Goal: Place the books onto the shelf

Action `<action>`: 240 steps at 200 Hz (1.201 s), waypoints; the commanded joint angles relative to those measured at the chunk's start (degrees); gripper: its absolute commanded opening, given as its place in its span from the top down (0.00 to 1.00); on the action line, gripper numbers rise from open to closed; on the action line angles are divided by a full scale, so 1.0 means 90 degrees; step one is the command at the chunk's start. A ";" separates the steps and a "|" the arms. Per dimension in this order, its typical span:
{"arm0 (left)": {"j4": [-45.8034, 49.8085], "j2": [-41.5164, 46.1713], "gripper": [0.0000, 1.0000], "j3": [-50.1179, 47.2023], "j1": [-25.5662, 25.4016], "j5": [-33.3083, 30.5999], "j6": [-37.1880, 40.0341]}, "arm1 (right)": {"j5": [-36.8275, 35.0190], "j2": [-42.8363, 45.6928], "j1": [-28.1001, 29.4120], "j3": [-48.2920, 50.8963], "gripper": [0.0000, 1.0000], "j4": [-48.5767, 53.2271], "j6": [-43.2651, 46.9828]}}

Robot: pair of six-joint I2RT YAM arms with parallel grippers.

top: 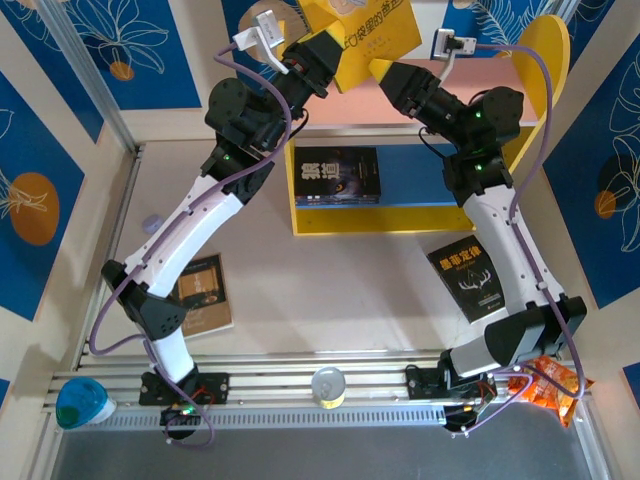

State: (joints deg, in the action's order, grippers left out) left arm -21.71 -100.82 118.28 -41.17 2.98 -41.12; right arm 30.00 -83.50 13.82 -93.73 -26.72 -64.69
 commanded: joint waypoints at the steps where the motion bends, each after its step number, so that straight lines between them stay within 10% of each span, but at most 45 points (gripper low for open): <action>1: -0.0732 0.0024 1.00 0.0050 -0.0049 0.0166 -0.0138 | -0.0071 -0.0047 0.0036 -0.0041 0.53 -0.0537 -0.0209; 115: -0.0139 0.0041 1.00 -0.0029 -0.0037 0.0089 0.0015 | 0.0145 -0.0216 -0.0004 0.0140 0.92 -0.1619 -0.0557; 178: 0.0720 0.0745 0.50 -0.0797 0.0014 -0.0046 0.0620 | 0.0372 0.0093 -0.0061 0.0414 0.96 -0.1349 -0.0012; 240: 0.2932 0.1695 0.39 -0.1465 0.0284 0.0313 0.1280 | 0.0913 0.0621 -0.0263 0.0909 1.00 -0.0895 0.0871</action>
State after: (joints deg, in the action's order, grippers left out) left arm -3.79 -90.56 106.89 -39.99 3.07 -33.28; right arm 36.49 -82.46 12.51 -86.46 -32.12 -62.02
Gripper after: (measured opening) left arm 0.595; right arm 0.137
